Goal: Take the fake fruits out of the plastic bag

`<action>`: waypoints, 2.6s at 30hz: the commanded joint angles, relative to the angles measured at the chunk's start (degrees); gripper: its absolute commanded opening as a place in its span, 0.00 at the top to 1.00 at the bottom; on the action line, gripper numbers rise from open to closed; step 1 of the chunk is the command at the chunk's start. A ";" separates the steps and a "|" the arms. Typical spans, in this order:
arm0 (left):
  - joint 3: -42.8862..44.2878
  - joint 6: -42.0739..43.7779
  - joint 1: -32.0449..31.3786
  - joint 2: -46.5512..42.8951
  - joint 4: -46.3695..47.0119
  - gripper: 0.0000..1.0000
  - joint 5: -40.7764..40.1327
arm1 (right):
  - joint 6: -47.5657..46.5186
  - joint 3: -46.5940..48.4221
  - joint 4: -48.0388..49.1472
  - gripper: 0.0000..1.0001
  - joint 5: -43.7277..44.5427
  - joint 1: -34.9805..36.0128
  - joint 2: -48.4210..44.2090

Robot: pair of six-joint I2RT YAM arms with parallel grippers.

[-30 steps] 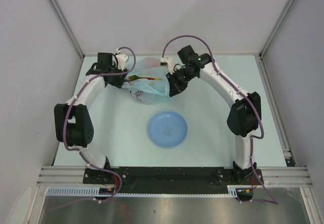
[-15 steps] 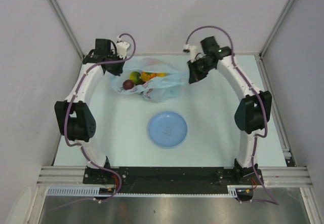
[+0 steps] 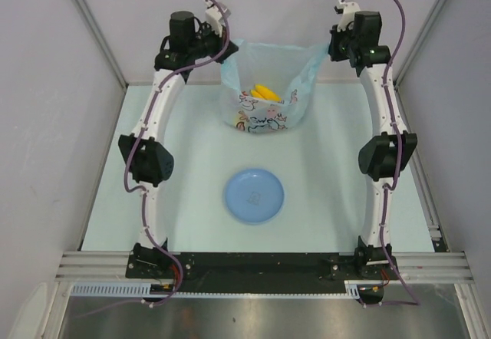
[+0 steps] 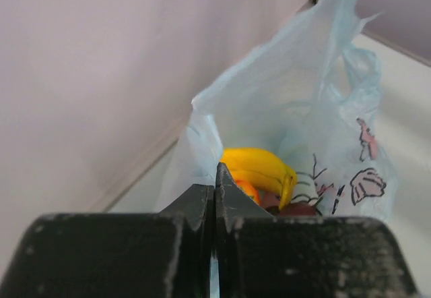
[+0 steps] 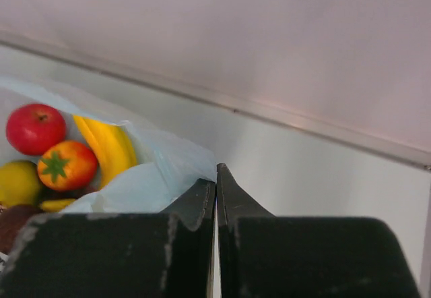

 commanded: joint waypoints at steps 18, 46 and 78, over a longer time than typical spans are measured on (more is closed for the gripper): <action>-42.16 1.11 -12.46 -29.90 9.99 1.00 5.85 | -5.81 -63.95 14.50 1.00 0.65 -15.04 -47.12; -49.94 -18.22 -16.95 -32.71 10.87 0.90 7.16 | -17.16 -78.17 18.11 0.69 0.41 22.48 -61.33; -50.11 -20.24 -16.69 -32.63 13.94 1.00 7.78 | -28.59 -102.58 18.48 0.81 13.50 18.89 -58.50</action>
